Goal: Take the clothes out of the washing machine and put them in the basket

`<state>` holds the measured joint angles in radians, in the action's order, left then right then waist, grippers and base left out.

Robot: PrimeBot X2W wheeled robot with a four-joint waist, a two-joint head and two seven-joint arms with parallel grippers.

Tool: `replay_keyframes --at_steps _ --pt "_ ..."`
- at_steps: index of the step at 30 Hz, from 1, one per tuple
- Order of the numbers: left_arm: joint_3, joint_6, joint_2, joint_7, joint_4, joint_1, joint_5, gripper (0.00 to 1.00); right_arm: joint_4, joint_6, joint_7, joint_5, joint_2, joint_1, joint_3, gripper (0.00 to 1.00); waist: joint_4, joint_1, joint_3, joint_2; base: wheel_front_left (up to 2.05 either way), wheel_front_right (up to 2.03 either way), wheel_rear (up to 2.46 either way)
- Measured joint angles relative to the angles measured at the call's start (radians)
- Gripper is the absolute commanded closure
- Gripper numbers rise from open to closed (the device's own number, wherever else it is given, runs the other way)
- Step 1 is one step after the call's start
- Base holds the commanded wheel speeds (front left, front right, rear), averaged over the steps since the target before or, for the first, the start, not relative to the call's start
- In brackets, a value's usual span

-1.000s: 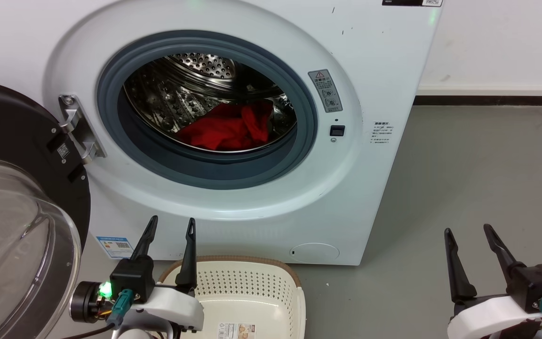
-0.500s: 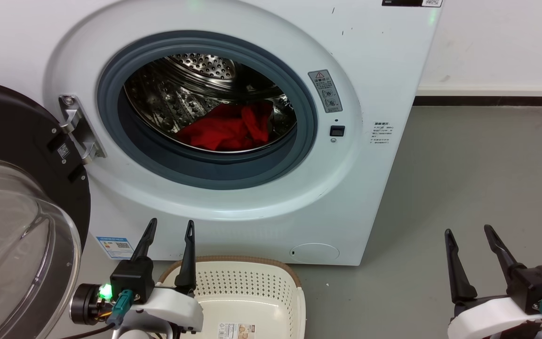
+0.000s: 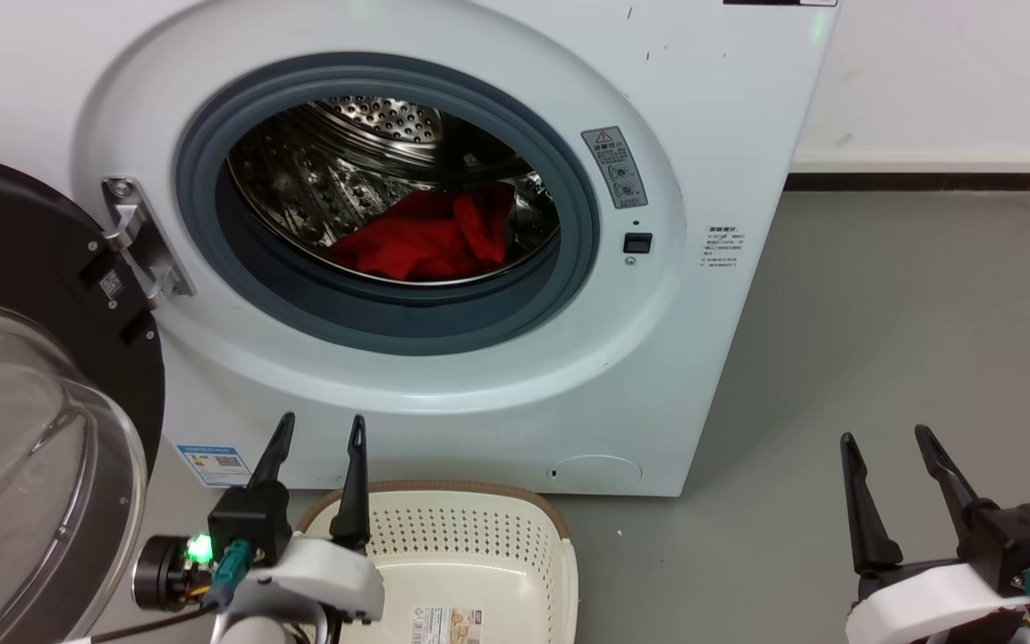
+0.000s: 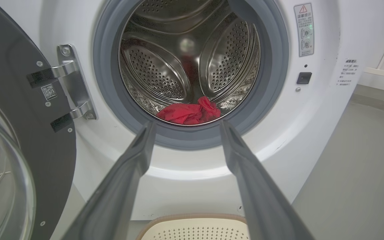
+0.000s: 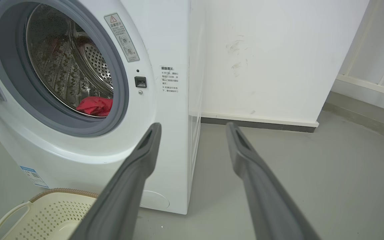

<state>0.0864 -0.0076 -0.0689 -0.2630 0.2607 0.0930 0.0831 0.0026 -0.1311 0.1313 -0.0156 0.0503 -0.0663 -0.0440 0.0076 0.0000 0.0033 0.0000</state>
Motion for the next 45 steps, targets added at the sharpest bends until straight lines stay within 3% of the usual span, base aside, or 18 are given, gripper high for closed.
replay_keyframes --at_steps 8,16,28,45 --pt "-0.011 -0.001 -0.004 0.001 0.081 0.142 0.021 0.00 -0.016 0.000 -0.007 -0.011 0.000 0.038 0.013 0.00 -0.036 0.0000 0.060 0.0000 0.00 0.00 0.00" --pt "-0.039 -0.012 -0.068 0.052 0.192 0.334 0.036 0.00 -0.032 0.000 0.010 -0.019 0.000 0.093 0.028 0.00 -0.107 0.0000 0.155 0.0000 0.00 0.00 0.00" --pt "-0.049 -0.039 -0.241 0.211 0.346 0.631 0.005 0.00 0.014 0.000 0.064 -0.077 0.001 0.207 0.071 0.00 -0.232 0.0001 0.350 0.0000 0.00 0.00 0.00" --pt "0.083 -0.112 -0.519 0.488 0.505 1.055 -0.131 0.00 0.149 0.000 0.128 -0.179 0.000 0.334 0.162 0.00 -0.404 0.0002 0.595 0.0000 0.00 0.00 0.00"
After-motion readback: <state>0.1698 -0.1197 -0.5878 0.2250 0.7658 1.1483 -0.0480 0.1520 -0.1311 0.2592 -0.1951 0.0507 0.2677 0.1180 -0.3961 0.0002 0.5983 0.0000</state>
